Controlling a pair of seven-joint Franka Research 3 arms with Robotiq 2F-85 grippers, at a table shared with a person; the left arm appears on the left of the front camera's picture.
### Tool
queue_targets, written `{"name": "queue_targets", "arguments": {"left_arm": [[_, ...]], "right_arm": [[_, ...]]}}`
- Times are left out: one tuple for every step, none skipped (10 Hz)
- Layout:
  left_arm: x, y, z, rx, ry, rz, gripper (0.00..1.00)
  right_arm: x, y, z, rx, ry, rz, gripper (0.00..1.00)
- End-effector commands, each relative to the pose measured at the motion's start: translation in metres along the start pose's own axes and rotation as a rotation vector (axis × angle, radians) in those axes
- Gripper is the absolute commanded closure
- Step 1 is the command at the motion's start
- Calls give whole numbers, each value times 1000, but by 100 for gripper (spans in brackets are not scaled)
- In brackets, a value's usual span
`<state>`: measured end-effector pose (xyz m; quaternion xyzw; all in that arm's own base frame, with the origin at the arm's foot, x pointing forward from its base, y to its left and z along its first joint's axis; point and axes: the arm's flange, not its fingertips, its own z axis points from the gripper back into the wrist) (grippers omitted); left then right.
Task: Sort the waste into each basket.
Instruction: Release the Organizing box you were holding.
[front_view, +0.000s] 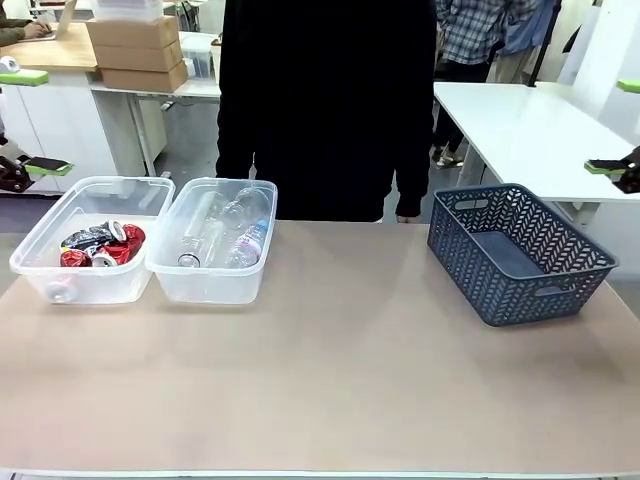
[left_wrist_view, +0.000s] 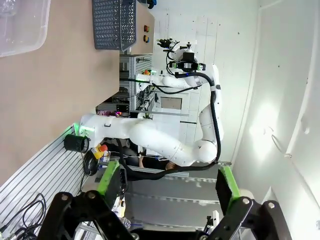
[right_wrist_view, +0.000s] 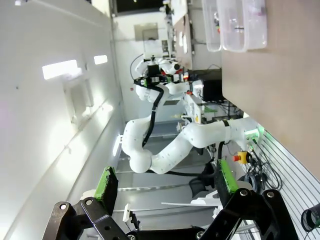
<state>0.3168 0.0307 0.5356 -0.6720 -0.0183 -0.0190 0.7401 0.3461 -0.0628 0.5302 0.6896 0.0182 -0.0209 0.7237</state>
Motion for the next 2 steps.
{"name": "queue_targets", "arguments": {"left_arm": [[-3, 0, 2, 6, 17, -7, 0], [-3, 0, 2, 6, 17, -7, 0]], "right_arm": [[0, 0, 3, -10, 13, 21, 0], [0, 0, 3, -10, 13, 21, 0]]}}
